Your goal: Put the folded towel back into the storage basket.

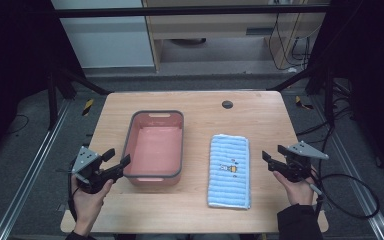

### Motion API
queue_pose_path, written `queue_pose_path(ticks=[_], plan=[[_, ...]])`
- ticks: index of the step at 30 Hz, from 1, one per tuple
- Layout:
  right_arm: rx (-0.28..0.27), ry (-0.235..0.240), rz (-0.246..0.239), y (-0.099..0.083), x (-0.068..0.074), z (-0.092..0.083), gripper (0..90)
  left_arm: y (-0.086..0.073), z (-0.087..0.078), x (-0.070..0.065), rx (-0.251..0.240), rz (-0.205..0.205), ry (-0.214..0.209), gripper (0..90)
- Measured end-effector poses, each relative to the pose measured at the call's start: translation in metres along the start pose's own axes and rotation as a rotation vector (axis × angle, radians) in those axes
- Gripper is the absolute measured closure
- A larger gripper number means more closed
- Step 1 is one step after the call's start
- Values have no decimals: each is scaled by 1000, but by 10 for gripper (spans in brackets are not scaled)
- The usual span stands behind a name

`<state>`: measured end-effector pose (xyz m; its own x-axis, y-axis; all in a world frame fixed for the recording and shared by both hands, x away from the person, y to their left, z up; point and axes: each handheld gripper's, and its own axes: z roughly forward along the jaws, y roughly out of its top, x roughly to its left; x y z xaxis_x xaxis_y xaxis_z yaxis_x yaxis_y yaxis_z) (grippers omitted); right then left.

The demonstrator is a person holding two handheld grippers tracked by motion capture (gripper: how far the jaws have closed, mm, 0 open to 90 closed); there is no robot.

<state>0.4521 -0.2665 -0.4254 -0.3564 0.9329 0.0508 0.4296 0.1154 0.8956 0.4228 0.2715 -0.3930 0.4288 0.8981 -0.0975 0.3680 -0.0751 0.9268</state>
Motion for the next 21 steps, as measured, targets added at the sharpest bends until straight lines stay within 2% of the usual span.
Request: queue_pose_path(ticks=[4, 9, 21], plan=[[-4, -1, -7, 3, 0, 1, 390, 2, 5, -8, -5, 7, -10, 355], [-11, -5, 7, 8, -1, 0, 398, 5, 13, -21, -5, 15, -34, 363], [-28, -6, 4, 18, -1, 1, 411, 12, 31, -58, -4, 65, -92, 396]])
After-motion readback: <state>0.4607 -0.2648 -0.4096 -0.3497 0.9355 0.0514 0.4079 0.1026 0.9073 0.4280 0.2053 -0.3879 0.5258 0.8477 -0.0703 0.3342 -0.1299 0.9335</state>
